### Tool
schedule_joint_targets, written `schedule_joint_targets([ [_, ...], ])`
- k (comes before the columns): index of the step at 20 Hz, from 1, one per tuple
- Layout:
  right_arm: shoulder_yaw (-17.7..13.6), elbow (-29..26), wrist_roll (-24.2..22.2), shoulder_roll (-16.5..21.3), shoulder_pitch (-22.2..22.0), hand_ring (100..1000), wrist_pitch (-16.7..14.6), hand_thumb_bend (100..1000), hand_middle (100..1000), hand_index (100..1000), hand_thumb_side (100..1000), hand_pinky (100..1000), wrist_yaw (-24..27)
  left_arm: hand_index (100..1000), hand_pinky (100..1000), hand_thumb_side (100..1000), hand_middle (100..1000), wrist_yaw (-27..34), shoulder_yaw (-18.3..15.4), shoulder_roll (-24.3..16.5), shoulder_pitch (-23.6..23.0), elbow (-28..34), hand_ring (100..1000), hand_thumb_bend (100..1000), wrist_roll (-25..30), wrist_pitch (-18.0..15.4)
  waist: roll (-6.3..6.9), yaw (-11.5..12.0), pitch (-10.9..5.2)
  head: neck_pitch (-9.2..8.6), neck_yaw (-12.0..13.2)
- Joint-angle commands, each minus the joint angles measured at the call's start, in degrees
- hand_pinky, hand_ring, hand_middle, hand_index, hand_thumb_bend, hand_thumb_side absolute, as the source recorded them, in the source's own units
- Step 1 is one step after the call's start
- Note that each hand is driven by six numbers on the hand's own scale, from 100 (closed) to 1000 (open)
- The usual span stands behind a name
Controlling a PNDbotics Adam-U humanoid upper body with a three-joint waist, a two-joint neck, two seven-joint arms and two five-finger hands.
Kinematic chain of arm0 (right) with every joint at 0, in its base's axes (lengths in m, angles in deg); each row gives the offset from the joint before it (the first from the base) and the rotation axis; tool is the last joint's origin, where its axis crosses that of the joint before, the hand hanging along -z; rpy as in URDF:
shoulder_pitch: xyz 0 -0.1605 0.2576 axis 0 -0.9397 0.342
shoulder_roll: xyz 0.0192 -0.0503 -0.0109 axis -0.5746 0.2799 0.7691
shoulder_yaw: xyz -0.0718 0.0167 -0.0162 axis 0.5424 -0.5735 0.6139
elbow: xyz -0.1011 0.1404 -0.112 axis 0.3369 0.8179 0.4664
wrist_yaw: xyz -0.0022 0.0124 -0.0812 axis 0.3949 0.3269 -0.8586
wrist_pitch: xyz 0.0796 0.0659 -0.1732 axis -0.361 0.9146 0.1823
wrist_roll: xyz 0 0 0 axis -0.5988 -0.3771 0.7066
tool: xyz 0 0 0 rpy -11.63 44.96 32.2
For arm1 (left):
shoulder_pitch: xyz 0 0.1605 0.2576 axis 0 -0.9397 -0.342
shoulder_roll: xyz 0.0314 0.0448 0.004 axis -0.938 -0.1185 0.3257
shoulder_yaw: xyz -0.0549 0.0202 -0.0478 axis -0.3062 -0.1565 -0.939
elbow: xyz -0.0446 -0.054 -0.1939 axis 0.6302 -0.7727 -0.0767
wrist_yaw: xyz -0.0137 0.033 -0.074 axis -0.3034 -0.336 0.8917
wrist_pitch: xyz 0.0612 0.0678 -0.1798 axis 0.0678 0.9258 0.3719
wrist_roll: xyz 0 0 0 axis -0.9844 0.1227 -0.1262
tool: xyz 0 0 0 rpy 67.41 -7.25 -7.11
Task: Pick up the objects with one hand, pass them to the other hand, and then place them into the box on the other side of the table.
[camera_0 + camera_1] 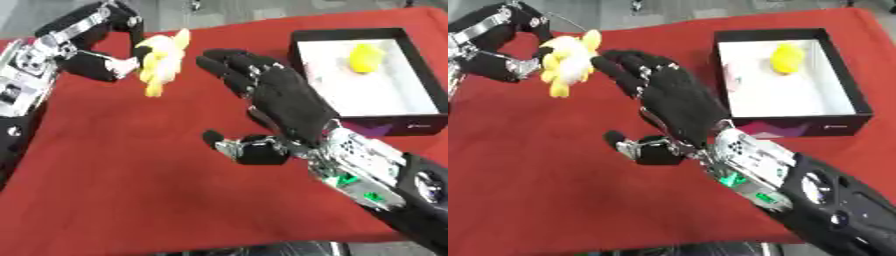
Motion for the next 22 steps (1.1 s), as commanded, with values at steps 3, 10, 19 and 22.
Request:
schedule_joint_targets([
  [3, -0.56, -1.18, -2.17, -0.35, 1.06, 846, 2.00, 426, 897, 963, 363, 730, -3.75, 468, 614, 277, 353, 2.83, 1.33, -0.15, 0.79, 1.14, 368, 100, 14.88, -11.14, -0.10, 0.15, -1.42, 0.30, -0.39],
  [10, -0.55, -1.18, -4.71, -0.66, 1.74, 843, 2.36, 429, 892, 954, 380, 749, -5.48, 471, 619, 277, 355, 4.84, 3.60, 0.38, 1.36, 1.81, 369, 100, 14.88, -9.13, -0.14, 0.29, -1.56, 0.30, -0.61],
  [19, -1.10, -1.18, -7.85, -0.43, 3.03, 833, 1.07, 440, 887, 942, 394, 769, -5.86, 472, 627, 280, 356, 6.26, 5.67, 1.52, 3.04, 0.38, 372, 100, 14.88, -10.26, -0.07, 0.34, -1.74, 0.30, -0.93],
  [22, -1.24, -1.18, -8.39, -0.34, 3.33, 837, 1.03, 439, 887, 942, 396, 769, -5.67, 472, 626, 282, 356, 6.88, 6.08, 1.90, 3.30, 0.71, 372, 100, 14.88, -10.17, -0.04, 0.35, -1.78, 0.30, -1.14],
])
